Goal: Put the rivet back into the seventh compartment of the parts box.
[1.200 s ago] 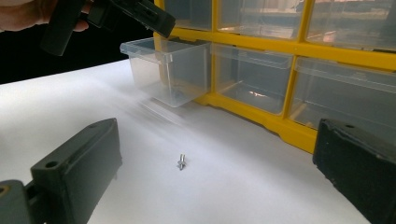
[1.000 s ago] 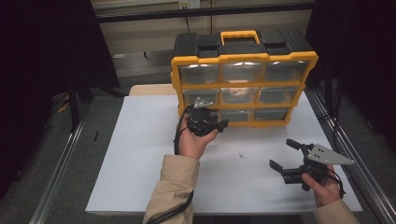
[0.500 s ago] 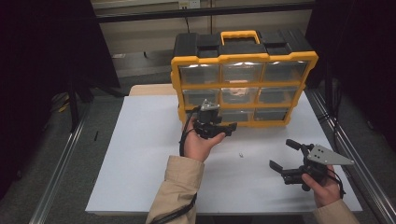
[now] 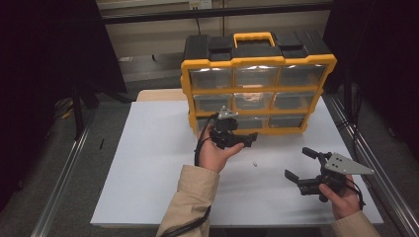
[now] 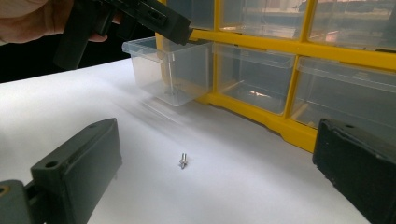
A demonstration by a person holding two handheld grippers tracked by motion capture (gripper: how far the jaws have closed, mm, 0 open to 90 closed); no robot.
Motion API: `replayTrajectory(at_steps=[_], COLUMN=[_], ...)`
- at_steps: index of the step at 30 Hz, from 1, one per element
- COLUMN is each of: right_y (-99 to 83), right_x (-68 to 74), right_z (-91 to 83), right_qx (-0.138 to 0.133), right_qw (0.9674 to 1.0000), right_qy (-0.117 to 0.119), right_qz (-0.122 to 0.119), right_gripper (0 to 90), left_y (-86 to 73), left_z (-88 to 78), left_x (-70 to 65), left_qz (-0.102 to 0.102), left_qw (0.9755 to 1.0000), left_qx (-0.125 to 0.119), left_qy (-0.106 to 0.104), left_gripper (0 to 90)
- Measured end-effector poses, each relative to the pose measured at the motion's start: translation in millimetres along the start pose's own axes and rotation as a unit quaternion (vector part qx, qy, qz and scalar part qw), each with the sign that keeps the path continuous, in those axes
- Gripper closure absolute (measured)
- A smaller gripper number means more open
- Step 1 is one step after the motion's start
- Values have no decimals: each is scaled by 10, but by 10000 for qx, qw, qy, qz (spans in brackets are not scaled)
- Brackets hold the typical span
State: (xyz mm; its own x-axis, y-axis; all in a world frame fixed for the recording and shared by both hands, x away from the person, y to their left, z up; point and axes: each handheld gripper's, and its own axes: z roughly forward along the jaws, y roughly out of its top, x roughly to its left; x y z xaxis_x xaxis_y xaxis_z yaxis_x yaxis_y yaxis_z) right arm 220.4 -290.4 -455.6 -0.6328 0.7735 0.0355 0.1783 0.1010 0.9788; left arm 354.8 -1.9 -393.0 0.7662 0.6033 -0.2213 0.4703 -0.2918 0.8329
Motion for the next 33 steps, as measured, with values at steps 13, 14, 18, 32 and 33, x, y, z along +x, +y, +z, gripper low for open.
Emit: replayTrajectory(at_steps=[13,14,18,32,33], right_y=[0,0,3,5,5], right_x=[1,1,9,20,22], right_z=[-1,0,-3,-1,-2], right_qx=[8,8,12,21,20], right_qw=[10000,10000,10000,10000,10000], right_qy=[-5,-2,5,19,12], right_qz=[12,1,8,16,15], right_gripper=[8,8,8,8,8], left_y=[-68,-76,-122,-337,-348], left_z=[93,100,130,254,266], left_x=[-63,-66,-100,-138,-139], left_qz=[82,103,150,304,310], left_qw=[9999,9999,9997,9986,9985], left_qx=[101,119,131,322,313], left_qy=[-24,-58,-111,-275,-334], left_gripper=[193,193,193,270,293])
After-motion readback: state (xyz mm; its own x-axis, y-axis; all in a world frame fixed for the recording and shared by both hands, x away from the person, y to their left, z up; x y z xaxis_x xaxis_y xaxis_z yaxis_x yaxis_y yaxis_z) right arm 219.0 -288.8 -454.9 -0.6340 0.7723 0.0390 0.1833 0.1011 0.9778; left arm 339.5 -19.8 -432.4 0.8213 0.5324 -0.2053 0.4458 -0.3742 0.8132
